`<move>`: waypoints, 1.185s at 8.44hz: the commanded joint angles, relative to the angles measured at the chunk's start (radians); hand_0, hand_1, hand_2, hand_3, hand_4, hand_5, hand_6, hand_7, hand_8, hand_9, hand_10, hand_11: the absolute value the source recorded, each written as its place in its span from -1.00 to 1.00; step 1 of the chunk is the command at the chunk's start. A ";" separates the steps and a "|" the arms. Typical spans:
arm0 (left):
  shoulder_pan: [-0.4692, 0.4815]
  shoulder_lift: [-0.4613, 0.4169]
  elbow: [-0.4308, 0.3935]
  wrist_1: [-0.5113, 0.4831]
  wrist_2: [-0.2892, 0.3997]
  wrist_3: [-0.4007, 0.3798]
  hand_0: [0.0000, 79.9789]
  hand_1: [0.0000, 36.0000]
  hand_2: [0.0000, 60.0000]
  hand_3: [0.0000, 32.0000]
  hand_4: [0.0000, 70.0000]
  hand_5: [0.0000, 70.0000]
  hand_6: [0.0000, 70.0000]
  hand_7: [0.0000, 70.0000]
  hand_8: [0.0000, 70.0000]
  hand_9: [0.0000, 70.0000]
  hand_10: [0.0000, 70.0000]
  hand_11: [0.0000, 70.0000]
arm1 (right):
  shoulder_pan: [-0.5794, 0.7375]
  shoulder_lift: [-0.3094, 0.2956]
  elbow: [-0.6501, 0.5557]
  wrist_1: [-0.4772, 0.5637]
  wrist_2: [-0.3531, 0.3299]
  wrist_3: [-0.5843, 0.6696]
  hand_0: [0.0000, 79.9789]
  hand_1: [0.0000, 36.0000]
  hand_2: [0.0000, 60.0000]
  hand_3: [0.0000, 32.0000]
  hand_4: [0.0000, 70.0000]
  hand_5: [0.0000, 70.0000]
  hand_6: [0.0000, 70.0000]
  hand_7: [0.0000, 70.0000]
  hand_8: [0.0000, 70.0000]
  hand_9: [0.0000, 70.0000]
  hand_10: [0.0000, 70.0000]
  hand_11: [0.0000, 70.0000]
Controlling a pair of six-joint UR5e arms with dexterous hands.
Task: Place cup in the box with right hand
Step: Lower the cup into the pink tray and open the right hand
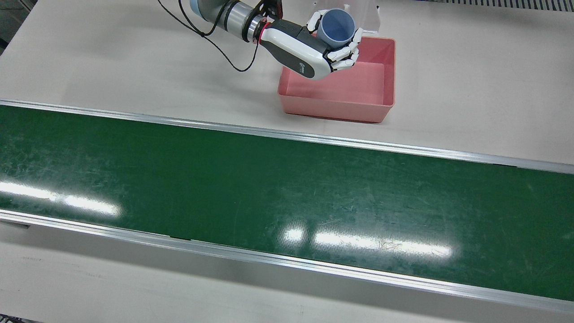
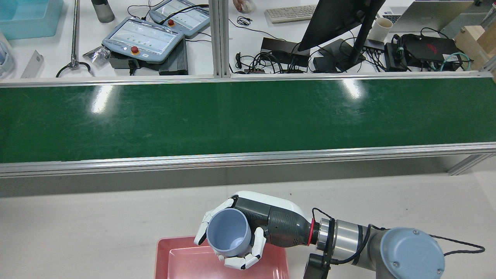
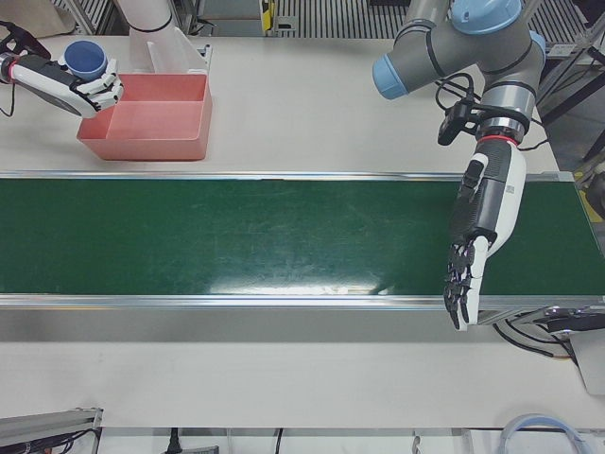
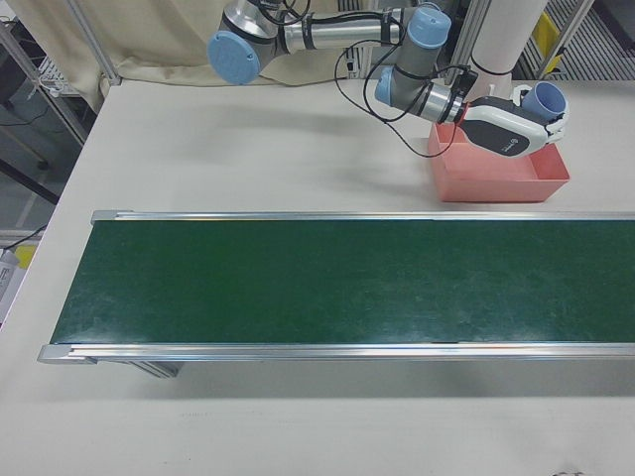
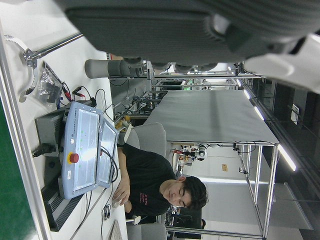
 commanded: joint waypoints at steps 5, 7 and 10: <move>0.000 0.000 0.002 0.000 0.001 0.000 -1.00 -1.00 -1.00 -1.00 -1.00 -1.00 -1.00 -1.00 -1.00 -1.00 -1.00 -1.00 | -0.045 -0.022 0.016 0.004 0.035 0.000 0.12 -0.98 -1.00 -1.00 -0.09 -0.93 -0.16 1.00 -0.40 0.23 -0.77 -0.66; 0.000 0.000 0.002 0.000 0.001 0.000 -1.00 -1.00 -1.00 -1.00 -1.00 -1.00 -1.00 -1.00 -1.00 -1.00 -1.00 -1.00 | -0.046 -0.021 0.017 0.004 0.043 0.001 0.10 -0.95 -0.98 -1.00 -0.14 -0.93 -0.16 1.00 -0.41 0.22 -0.76 -0.65; 0.000 0.000 0.002 0.000 -0.001 0.000 -1.00 -1.00 -1.00 -1.00 -1.00 -1.00 -1.00 -1.00 -1.00 -1.00 -1.00 -1.00 | -0.049 -0.022 0.017 0.004 0.043 0.001 0.13 -0.97 -0.97 -1.00 -0.14 -0.93 -0.20 1.00 -0.47 0.16 -0.79 -0.68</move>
